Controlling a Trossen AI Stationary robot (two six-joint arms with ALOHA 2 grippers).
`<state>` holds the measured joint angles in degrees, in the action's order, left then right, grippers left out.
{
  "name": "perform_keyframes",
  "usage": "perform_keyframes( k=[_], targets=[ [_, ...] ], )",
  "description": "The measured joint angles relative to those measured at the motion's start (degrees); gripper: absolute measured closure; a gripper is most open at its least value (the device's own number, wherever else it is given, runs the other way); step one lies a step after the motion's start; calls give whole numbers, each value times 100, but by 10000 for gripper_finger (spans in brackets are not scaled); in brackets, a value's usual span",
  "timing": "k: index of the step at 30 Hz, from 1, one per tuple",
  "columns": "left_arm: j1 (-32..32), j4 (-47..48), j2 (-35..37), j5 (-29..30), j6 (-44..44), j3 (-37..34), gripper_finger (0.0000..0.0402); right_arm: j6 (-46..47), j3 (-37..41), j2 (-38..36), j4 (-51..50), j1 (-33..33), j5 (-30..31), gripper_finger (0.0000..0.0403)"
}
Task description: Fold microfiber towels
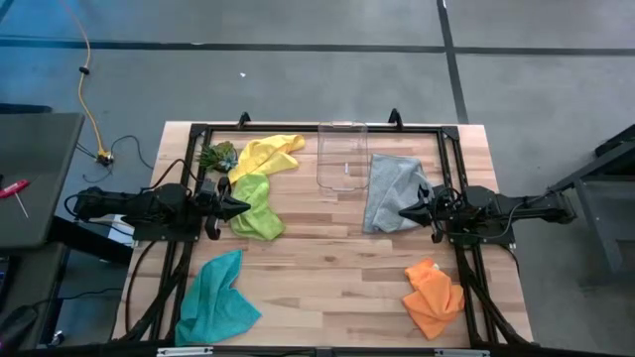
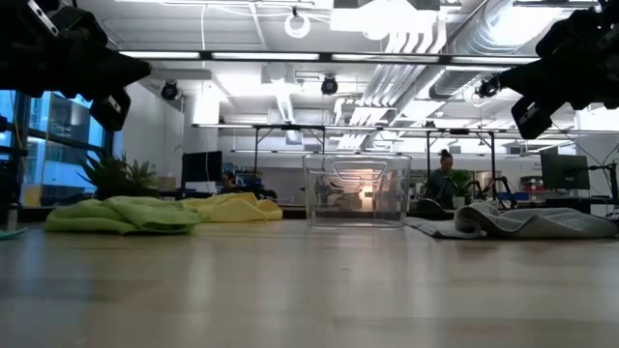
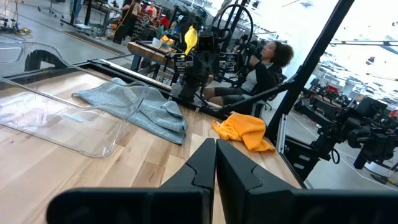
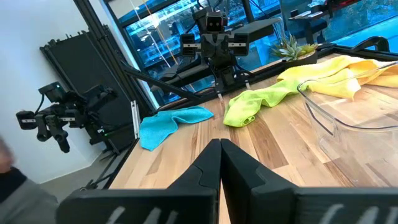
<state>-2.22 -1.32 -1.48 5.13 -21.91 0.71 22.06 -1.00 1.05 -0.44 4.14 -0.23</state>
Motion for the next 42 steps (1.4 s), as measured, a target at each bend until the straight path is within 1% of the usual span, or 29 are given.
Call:
perform_keyframes(
  k=[33, 34, 36, 40, 42],
  targets=[
    [1, -1, -2, 0, 0, 0, 398, -4, 0, -1, 32, 0, 33, 403],
    [1, -1, -2, 1, 0, 0, 398, -80, 3, 1, 115, 0, 178, 403],
    [0, 0, -1, 0, 0, 2, 398, -260, 9, 3, 589, -2, 886, 403],
    [1, -1, -1, 0, 0, 0, 398, 43, 9, -2, 2452, -2, 2291, 403],
    [0, -1, 0, 2, 0, 1, 398, 142, 9, -1, 3287, -2, 2769, 403]
  ],
)
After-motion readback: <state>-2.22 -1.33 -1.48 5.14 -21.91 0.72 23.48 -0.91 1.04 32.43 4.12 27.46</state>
